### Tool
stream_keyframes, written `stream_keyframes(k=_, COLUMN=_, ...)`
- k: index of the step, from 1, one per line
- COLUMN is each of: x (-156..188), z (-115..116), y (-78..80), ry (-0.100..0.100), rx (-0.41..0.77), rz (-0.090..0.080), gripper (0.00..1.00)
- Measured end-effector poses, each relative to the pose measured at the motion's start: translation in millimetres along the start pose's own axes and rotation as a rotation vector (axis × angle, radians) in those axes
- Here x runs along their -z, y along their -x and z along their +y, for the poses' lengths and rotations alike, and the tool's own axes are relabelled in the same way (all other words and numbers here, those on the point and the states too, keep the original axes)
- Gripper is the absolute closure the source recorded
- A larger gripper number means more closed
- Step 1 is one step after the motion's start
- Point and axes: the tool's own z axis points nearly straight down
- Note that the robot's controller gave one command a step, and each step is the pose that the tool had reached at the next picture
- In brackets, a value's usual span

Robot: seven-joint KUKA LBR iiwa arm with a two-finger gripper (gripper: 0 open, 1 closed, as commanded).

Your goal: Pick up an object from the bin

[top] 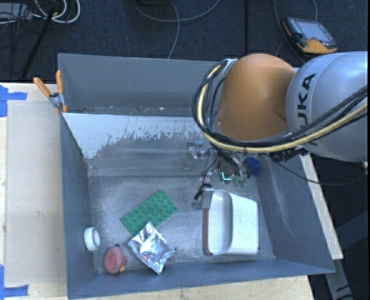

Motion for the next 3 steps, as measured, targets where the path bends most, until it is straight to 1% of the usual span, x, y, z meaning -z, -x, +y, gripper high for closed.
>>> stream_keyframes(k=1, x=-137.3, z=60.3, y=1.5, ry=0.001, rx=-0.044, rz=0.0, gripper=0.0)
stream_keyframes(k=2, x=-131.5, z=58.7, y=4.2, ry=0.001, rx=-0.049, rz=-0.008, gripper=1.0)
stream_keyframes(k=3, x=-0.7, z=43.5, y=32.0, ry=0.003, rx=-0.08, rz=-0.018, gripper=1.0)
